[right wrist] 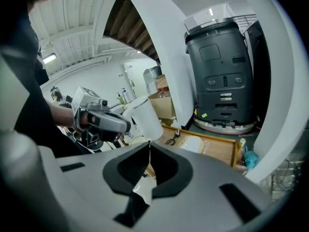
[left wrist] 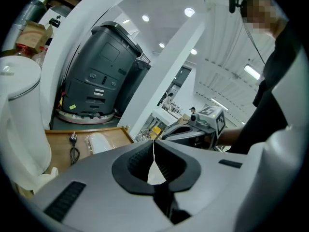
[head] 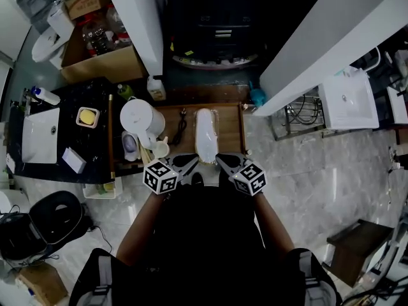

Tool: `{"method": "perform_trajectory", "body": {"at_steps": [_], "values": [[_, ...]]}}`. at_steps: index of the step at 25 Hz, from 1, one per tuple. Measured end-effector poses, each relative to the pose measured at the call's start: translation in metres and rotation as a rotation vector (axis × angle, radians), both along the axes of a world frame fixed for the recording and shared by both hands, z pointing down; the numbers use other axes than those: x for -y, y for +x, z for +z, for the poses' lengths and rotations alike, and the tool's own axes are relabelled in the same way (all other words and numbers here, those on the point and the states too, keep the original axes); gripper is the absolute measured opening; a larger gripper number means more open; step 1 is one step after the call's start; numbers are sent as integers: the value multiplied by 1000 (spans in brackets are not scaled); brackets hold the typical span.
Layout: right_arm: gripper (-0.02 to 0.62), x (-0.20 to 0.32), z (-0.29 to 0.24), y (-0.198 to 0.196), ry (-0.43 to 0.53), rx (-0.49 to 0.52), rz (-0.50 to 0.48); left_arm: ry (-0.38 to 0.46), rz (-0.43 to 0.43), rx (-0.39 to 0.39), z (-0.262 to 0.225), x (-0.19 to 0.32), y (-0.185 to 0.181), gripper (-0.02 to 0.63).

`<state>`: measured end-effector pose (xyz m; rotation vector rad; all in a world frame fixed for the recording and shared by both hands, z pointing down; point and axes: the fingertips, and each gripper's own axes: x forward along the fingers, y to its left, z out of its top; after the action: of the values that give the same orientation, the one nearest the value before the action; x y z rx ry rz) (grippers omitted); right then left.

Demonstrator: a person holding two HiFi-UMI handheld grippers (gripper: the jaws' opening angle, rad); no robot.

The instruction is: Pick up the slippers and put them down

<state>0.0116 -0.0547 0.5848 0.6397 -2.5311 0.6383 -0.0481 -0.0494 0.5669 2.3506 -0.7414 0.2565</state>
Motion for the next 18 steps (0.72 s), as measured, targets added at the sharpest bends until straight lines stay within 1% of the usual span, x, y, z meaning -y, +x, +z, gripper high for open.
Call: {"method": "perform_trajectory", "body": {"at_steps": [4,7,9,11,14,16,18], "values": [[9,4,16,-3,-16,-41,-50,-30,34,28,16,0,6,14],[11,4,30,-4,-23,-82,-106,-60,25,31,28,5,10,14],[11,4,36,-3,-16,-119,-140,-87,28,42,38,5,13,14],[12,4,41,-1,-24,-134,-160,-112,31,57,48,3,16,14],[17,8,49,2,-48,-132,-168,-140,4,62,59,4,14,15],[37,12,54,3,-63,-132,-174,-156,-21,61,65,9,12,17],[49,15,62,5,-78,-134,-184,-175,-41,66,72,13,12,37]]}}
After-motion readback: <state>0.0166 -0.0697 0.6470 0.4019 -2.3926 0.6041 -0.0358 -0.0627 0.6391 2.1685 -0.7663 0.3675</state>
